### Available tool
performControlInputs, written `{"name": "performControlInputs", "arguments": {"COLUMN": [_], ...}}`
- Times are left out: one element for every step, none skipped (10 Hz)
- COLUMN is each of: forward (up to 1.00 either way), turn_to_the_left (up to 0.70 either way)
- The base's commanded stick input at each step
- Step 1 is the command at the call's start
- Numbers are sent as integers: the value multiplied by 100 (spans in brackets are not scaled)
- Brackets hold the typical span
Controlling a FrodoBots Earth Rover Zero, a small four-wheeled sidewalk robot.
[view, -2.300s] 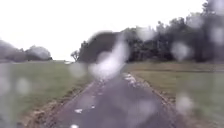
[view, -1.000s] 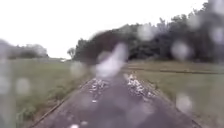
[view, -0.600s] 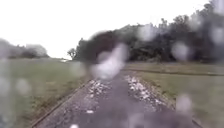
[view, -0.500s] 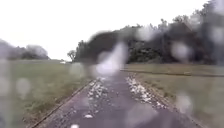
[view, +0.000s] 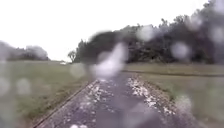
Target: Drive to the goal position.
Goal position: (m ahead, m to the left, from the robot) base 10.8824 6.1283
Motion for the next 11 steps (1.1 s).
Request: {"name": "performControlInputs", "arguments": {"forward": [85, 85, 85, 85, 85, 85, 85, 85, 85, 85, 85], "turn_to_the_left": [-8, 0, 0, 0, 0, 0, 0, 0, 0, 0, 0]}}
